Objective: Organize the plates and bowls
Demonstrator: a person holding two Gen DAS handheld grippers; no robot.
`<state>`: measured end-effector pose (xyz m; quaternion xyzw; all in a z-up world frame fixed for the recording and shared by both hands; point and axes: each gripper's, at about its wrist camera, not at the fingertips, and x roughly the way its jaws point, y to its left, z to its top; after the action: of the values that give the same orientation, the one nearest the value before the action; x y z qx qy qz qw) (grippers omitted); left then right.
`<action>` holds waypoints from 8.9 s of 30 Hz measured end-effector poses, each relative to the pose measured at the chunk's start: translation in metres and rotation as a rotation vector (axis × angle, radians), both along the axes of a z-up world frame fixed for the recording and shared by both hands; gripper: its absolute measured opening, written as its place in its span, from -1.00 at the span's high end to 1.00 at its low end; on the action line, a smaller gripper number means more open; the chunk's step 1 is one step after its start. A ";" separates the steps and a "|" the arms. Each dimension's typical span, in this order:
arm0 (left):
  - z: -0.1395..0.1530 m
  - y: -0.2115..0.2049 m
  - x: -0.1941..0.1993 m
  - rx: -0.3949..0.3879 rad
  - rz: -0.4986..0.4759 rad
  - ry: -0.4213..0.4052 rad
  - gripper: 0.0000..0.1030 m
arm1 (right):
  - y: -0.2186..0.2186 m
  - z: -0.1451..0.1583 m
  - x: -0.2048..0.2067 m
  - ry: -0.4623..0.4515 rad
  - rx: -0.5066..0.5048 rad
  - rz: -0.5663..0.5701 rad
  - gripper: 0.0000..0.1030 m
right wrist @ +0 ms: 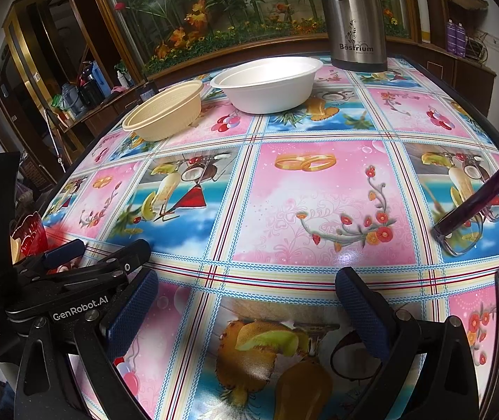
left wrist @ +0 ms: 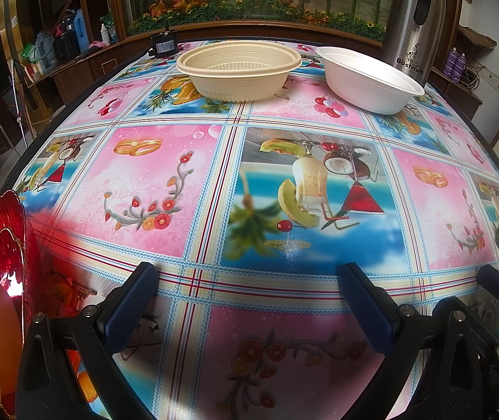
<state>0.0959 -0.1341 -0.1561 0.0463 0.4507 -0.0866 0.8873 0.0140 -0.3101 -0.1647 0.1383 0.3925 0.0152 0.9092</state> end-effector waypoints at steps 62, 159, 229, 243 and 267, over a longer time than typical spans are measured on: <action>0.000 0.000 0.000 0.000 0.000 0.000 -1.00 | 0.017 -0.001 -0.025 0.031 -0.028 0.093 -0.99; 0.111 0.035 0.000 -0.225 -0.133 -0.087 -0.99 | -0.108 0.040 0.200 0.229 0.248 -0.289 0.64; 0.062 0.016 -0.075 -0.263 -0.425 0.017 0.61 | -0.031 0.055 -0.073 -0.001 0.215 -0.029 0.78; 0.132 0.169 -0.102 -0.293 -0.201 -0.190 0.46 | 0.082 0.118 -0.038 -0.097 0.211 0.247 0.78; 0.083 0.293 -0.096 -0.313 0.060 -0.103 0.46 | 0.227 0.076 0.015 0.068 0.178 0.462 0.77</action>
<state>-0.0004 0.1593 -0.0735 -0.1019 0.3869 -0.1266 0.9077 0.0294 -0.0831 -0.0883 0.1251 0.4411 0.2524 0.8521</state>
